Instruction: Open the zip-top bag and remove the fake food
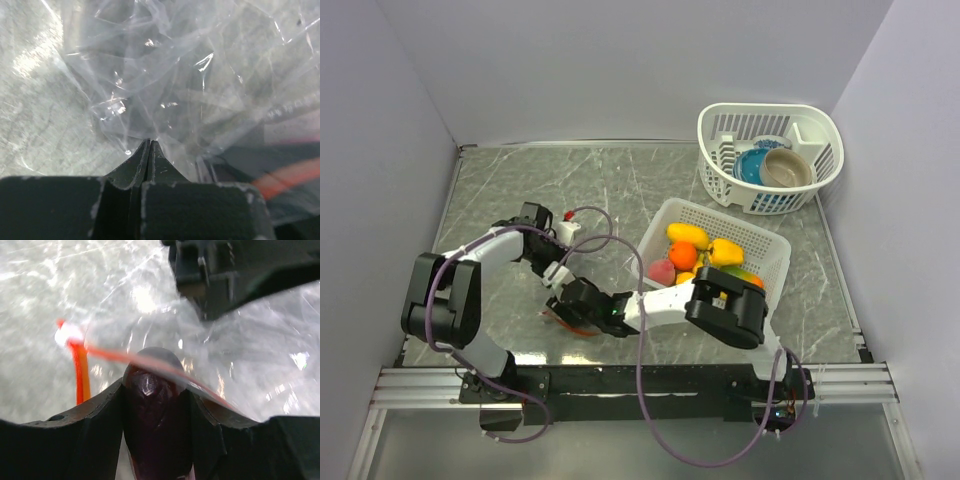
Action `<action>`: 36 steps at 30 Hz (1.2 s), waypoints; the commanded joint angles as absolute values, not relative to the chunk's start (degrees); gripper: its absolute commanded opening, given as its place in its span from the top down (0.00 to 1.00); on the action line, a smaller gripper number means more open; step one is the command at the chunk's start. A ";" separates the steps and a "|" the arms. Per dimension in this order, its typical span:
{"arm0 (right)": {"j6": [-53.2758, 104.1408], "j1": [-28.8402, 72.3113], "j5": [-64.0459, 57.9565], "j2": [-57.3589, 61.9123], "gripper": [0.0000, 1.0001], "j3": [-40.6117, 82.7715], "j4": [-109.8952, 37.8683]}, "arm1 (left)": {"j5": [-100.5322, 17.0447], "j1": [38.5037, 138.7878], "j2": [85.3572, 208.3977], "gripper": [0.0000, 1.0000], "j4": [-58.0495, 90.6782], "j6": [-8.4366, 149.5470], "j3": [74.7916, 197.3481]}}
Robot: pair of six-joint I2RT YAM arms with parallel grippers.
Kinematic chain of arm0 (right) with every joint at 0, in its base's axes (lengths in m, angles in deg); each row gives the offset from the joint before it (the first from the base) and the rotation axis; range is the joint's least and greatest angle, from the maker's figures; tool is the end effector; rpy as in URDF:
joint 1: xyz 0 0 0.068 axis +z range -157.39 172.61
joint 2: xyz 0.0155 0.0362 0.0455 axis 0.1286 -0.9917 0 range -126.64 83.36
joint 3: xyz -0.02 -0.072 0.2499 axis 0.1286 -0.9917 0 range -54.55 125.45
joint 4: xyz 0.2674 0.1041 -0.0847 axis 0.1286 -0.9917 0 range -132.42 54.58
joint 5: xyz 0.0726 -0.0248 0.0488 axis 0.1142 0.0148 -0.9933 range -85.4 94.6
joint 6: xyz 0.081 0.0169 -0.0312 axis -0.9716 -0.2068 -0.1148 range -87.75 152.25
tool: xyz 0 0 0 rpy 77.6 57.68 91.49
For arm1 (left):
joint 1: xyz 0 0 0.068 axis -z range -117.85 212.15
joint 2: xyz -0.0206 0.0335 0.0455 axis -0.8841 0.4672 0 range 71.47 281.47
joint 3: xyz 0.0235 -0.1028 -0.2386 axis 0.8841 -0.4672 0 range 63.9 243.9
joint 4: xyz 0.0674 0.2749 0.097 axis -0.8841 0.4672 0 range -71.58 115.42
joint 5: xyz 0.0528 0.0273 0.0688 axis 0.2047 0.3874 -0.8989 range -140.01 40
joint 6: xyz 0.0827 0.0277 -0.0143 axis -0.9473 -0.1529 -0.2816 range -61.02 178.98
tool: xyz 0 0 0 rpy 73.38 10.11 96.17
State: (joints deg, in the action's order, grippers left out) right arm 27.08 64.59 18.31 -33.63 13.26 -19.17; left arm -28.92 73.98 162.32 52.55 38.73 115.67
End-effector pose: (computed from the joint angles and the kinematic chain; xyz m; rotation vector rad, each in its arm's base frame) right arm 0.1699 0.4622 0.0796 -1.0764 1.8897 0.5318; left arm 0.3124 -0.0944 0.0910 0.8430 2.6547 -0.4866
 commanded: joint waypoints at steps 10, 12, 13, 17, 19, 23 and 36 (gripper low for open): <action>26.61 65.91 10.93 -18.77 0.83 4.15 -13.18 | -18.99 66.55 162.53 0.99 56.11 43.86 127.52; 27.41 66.52 10.49 -18.34 0.91 4.42 -14.14 | -18.62 65.49 162.53 0.99 57.70 43.51 130.78; 27.59 66.70 10.48 -17.98 0.92 4.33 -14.15 | -19.06 65.49 162.35 0.99 57.53 43.59 131.13; 28.73 68.72 11.01 -13.86 0.91 3.55 -12.57 | -18.72 65.57 162.09 0.99 56.92 44.38 130.70; 29.61 69.42 11.27 -12.10 0.91 2.75 -10.30 | -17.23 65.57 161.91 0.99 56.83 45.09 130.17; 29.26 69.51 10.40 -12.00 0.91 2.66 -8.62 | -13.62 66.10 160.07 0.99 57.96 46.23 129.73; 35.57 70.30 28.48 -3.24 0.93 0.72 7.64 | -14.58 71.99 160.68 0.99 63.42 38.06 126.92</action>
